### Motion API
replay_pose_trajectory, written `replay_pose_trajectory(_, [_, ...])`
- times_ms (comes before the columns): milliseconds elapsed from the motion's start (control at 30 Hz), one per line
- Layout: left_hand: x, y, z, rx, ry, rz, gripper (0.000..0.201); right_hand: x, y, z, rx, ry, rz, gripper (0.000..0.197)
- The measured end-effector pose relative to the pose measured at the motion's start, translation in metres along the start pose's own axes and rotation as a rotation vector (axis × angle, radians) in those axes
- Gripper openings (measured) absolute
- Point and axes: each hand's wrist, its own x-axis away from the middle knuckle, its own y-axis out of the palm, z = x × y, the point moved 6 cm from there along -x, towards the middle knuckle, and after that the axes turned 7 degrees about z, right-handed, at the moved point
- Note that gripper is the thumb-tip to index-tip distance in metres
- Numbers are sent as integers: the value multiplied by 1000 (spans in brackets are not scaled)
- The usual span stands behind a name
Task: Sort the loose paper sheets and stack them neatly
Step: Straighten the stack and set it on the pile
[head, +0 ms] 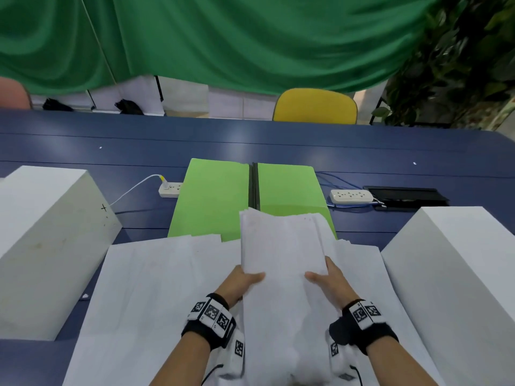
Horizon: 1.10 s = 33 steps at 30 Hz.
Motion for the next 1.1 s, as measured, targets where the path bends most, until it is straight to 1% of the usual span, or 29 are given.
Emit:
replay_pose_trajectory(67, [6, -8, 21, -5, 98, 68, 35, 6, -8, -28, -10, -86, 32, 31])
replay_pose_trajectory(133, [19, -12, 53, 44, 240, 96, 28, 14, -14, -69, -76, -203, 50, 30])
replay_pose_trajectory(167, [28, -14, 71, 72, 313, 110, 28, 20, -16, -91, -114, -259, 56, 30])
replay_pose_trajectory(233, [46, -18, 103, 111, 460, 147, 29, 28, -18, -127, -187, -333, 70, 19])
replay_pose_trajectory(267, [55, -20, 118, 119, 536, 161, 25, 32, -18, -141, -211, -364, 78, 16])
replay_pose_trajectory(300, [66, -23, 131, 118, 607, 169, 21, 36, -17, -153, -233, -391, 89, 16])
replay_pose_trajectory(367, [81, -27, 147, 125, 719, 179, 25, 41, -15, -164, -289, -428, 94, 22])
replay_pose_trajectory(433, [86, -30, 149, 149, 756, 208, 30, 42, -9, -160, -291, -428, 75, 26])
replay_pose_trajectory(500, [82, -28, 137, 156, 713, 247, 28, 38, 3, -141, -250, -348, 53, 28])
replay_pose_trajectory(533, [79, -24, 130, 148, 680, 260, 26, 36, 10, -131, -199, -300, 42, 26])
replay_pose_trajectory(600, [79, -18, 123, 101, 663, 288, 22, 31, 16, -120, -111, -233, 87, 18])
replay_pose_trajectory(700, [81, -26, 132, 154, 703, 352, 16, 27, 6, -134, -114, -265, 174, 12])
replay_pose_trajectory(767, [76, -35, 130, 236, 696, 388, 15, 26, 1, -138, -155, -277, 158, 8])
replay_pose_trajectory(833, [67, -34, 112, 187, 635, 379, 9, 29, 7, -122, -86, -244, 92, 8])
replay_pose_trajectory(900, [49, -26, 82, 62, 509, 319, 16, 29, 16, -94, 21, -192, 32, 8])
replay_pose_trajectory(967, [33, -25, 53, -13, 400, 251, 21, 24, 12, -82, 71, -184, 89, 14])
replay_pose_trajectory(1000, [26, -31, 40, -44, 376, 255, 31, 20, 8, -81, 81, -190, 111, 15])
replay_pose_trajectory(1033, [18, -43, 26, -101, 347, 308, 40, 18, 4, -82, 103, -188, 118, 13])
replay_pose_trajectory(1100, [8, -74, -5, -319, 210, 526, 44, 12, 2, -78, 191, -144, 86, 11])
